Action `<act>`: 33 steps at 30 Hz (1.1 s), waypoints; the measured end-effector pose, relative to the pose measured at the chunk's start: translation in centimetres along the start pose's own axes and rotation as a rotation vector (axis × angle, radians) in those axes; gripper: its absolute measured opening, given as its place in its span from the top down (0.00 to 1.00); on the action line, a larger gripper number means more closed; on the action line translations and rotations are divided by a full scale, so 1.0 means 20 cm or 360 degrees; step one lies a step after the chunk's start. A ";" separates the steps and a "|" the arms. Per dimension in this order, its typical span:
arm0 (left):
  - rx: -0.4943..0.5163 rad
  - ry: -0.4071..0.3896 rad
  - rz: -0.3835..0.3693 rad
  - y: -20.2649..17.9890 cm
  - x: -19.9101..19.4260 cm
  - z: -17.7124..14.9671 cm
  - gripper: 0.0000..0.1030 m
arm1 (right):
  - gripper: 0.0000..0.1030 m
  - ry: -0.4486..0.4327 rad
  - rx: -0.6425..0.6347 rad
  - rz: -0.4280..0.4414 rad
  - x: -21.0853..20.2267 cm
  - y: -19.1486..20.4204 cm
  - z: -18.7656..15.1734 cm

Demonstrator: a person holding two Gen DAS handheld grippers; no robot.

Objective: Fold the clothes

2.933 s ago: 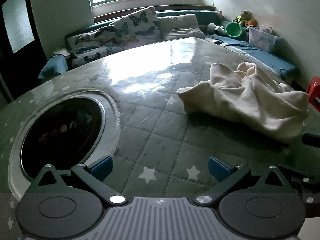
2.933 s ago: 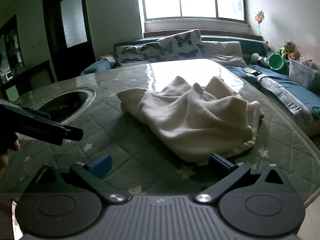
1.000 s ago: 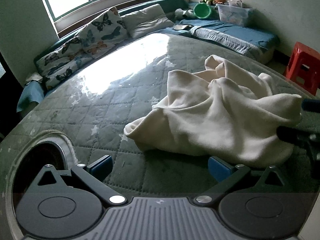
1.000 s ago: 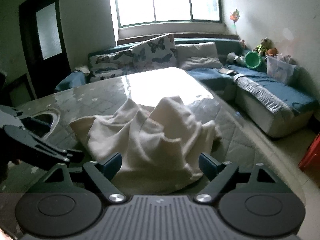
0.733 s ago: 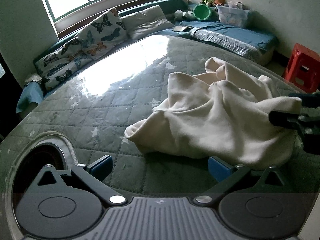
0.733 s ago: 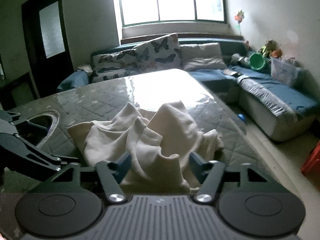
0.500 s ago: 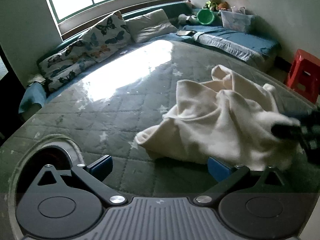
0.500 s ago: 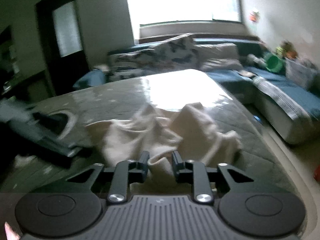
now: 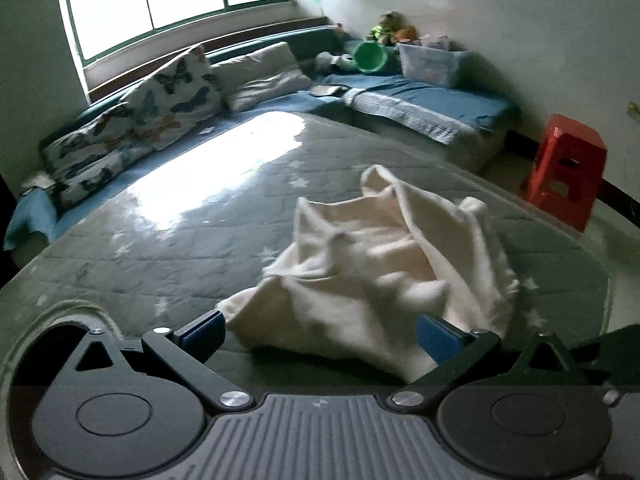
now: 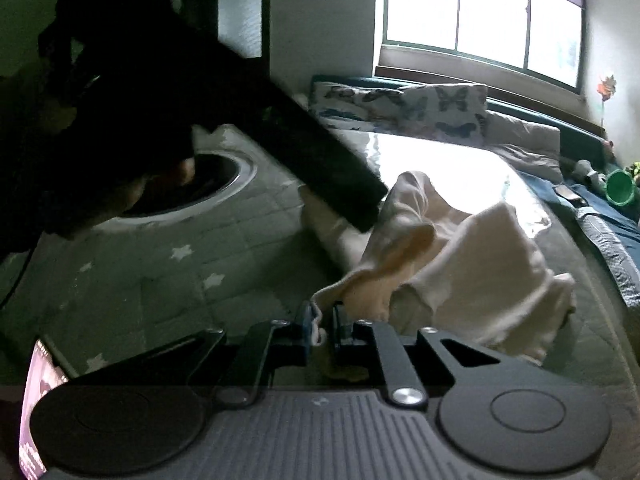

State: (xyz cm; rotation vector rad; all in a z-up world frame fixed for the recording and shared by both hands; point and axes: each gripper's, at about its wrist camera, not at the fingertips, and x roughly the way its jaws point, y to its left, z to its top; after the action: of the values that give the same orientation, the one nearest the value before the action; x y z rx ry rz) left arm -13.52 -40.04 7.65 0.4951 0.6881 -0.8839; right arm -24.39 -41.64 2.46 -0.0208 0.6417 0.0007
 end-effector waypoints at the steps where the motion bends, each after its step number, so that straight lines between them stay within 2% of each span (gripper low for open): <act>1: 0.0000 0.0006 -0.0001 -0.01 0.01 0.00 0.00 | 0.97 0.0008 -0.0003 0.0015 0.01 0.01 0.00; 9: -0.0057 0.0048 0.0003 0.03 0.08 0.00 0.01 | 0.97 0.0026 -0.0008 0.0041 -0.01 0.07 -0.01; 13: -0.0075 0.0064 -0.0007 0.04 0.12 -0.01 0.10 | 0.95 -0.0034 -0.0005 0.0015 -0.06 0.05 0.02; 15: -0.0070 0.0065 -0.0016 0.04 0.13 -0.02 0.17 | 0.93 -0.0068 0.0019 0.0004 -0.10 0.03 0.04; 17: -0.0066 0.0075 -0.0031 0.04 0.14 -0.03 0.24 | 0.85 -0.0100 0.0052 -0.0006 -0.13 0.01 0.06; 19: -0.0066 0.0086 -0.0050 0.04 0.15 -0.03 0.34 | 0.80 -0.0130 0.0084 -0.0019 -0.15 -0.02 0.08; 24: -0.0085 0.0107 -0.0099 0.06 0.17 -0.05 0.63 | 0.74 -0.0140 0.0147 -0.0095 -0.17 -0.14 0.09; 26: -0.0092 0.0109 -0.0125 0.06 0.17 -0.06 0.72 | 0.67 -0.0125 0.0165 -0.0121 -0.14 -0.16 0.10; 27: -0.0091 0.0106 -0.0135 0.06 0.16 -0.06 0.76 | 0.67 -0.0118 0.0170 -0.0135 -0.13 -0.17 0.10; 30: -0.0081 0.0093 -0.0150 0.05 0.15 -0.07 0.83 | 0.66 -0.0088 0.0196 -0.0174 -0.08 -0.20 0.09; 33: -0.0076 0.0076 -0.0154 0.05 0.13 -0.08 0.85 | 0.65 -0.0058 0.0236 -0.0195 -0.05 -0.21 0.06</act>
State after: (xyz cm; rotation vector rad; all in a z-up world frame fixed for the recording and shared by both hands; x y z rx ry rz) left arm -12.04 -39.87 4.89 0.4446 0.7805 -0.9469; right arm -24.40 -45.74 4.18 0.0831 0.6016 -0.1644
